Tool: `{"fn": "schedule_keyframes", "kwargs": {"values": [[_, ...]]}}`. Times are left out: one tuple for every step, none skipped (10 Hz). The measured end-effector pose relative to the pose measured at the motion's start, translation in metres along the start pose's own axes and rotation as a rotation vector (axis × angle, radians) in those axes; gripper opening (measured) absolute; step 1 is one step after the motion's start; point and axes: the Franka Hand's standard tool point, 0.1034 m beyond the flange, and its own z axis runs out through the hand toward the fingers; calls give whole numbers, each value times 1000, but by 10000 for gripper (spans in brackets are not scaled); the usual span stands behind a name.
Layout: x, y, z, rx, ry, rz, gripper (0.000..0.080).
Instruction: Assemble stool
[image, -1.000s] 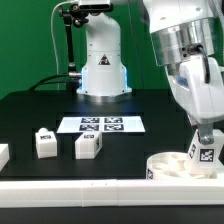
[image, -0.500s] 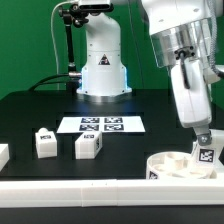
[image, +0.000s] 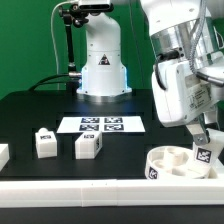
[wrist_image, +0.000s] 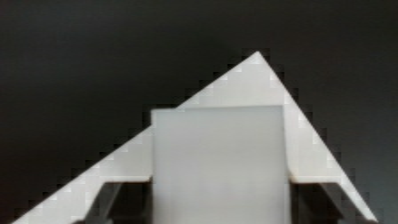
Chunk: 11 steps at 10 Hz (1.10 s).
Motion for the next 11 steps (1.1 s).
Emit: {"fn": "schedule_keyframes", "kwargs": {"values": [[0, 0, 0, -2, -6, 13, 346], [-1, 1, 1, -3, -7, -6, 346], [-1, 2, 1, -3, -7, -18, 513], [-1, 2, 1, -4, -6, -22, 623], [1, 6, -1, -51, 7, -108, 623], [3, 4, -9, -67, 6, -184, 643], [5, 1, -17, -59, 2, -259, 648], [10, 0, -23, -68, -2, -387, 648], [19, -3, -29, -90, -10, -504, 649], [26, -7, -30, -105, -13, -535, 649], [26, -7, -29, -104, -12, -525, 649]]}}
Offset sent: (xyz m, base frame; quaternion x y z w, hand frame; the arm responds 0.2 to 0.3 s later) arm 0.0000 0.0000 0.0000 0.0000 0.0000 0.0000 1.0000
